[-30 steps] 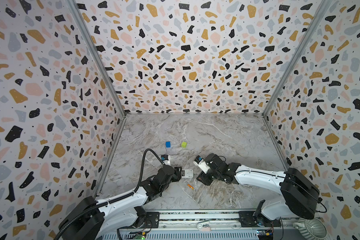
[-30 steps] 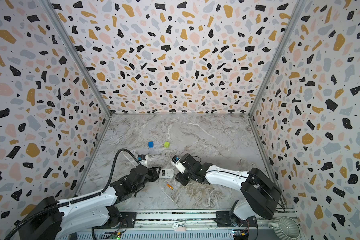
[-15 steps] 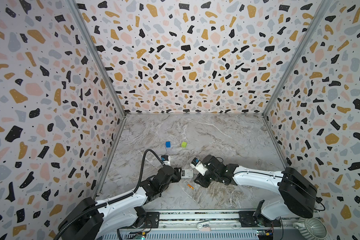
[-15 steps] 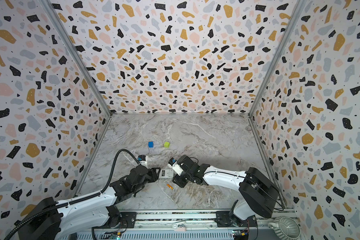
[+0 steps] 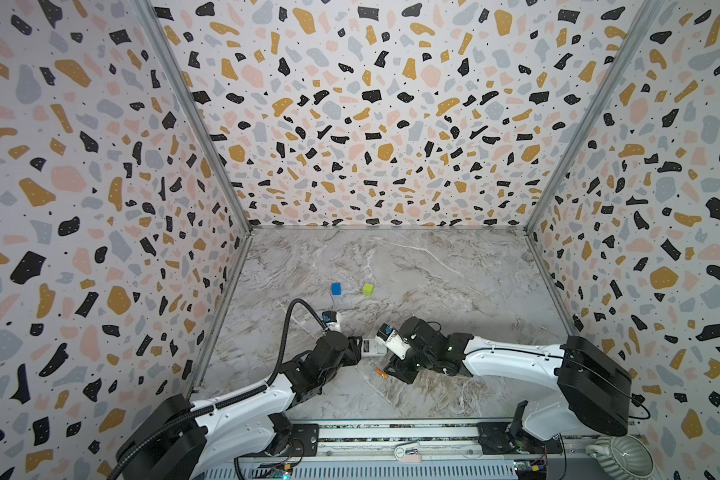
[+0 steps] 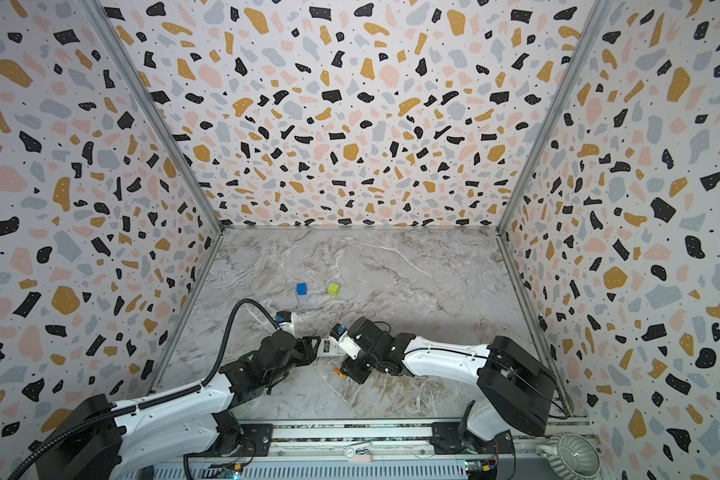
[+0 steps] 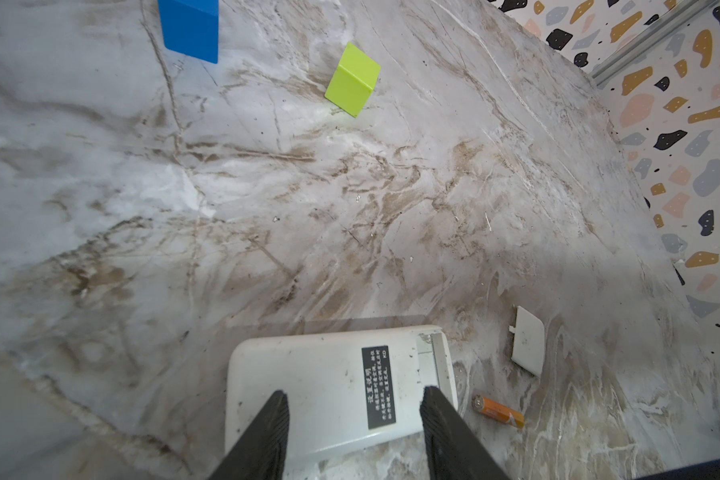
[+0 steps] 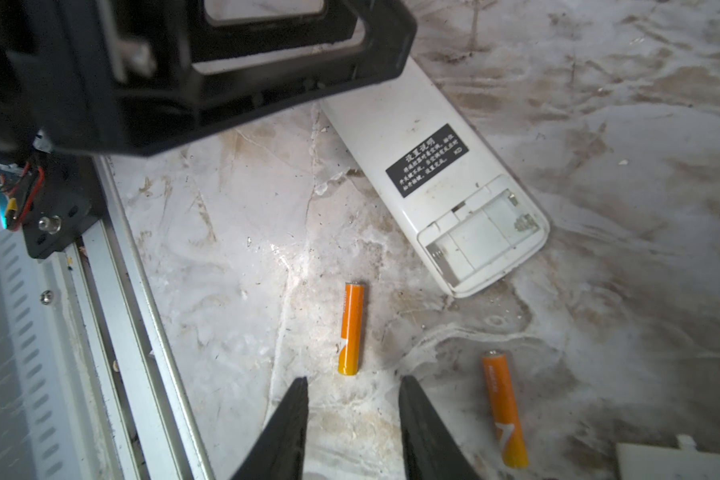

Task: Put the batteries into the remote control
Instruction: 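Move the right gripper over the orange batteries on the table, then lower the right gripper and grasp one orange battery upright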

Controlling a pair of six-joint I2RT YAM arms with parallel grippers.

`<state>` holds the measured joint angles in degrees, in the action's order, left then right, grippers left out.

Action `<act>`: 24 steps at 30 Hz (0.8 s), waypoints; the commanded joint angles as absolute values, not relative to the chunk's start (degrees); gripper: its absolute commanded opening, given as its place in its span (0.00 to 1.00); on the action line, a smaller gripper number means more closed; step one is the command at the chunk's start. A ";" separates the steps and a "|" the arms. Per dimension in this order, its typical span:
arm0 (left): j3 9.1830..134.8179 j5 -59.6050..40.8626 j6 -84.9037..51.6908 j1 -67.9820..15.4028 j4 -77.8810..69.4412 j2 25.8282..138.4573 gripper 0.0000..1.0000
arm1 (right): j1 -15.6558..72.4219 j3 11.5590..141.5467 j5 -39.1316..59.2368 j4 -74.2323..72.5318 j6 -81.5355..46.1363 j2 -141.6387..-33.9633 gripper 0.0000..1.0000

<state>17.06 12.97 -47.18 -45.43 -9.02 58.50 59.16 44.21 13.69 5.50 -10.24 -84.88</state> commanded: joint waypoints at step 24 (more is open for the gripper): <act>15.47 14.81 -47.46 -45.44 -9.14 56.98 0.53 | 62.58 47.85 10.79 5.22 -14.22 -91.25 0.34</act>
<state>16.45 14.02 -47.35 -45.43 -8.86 57.65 62.15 45.89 11.88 4.40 -13.82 -91.15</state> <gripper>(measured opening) 0.534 0.345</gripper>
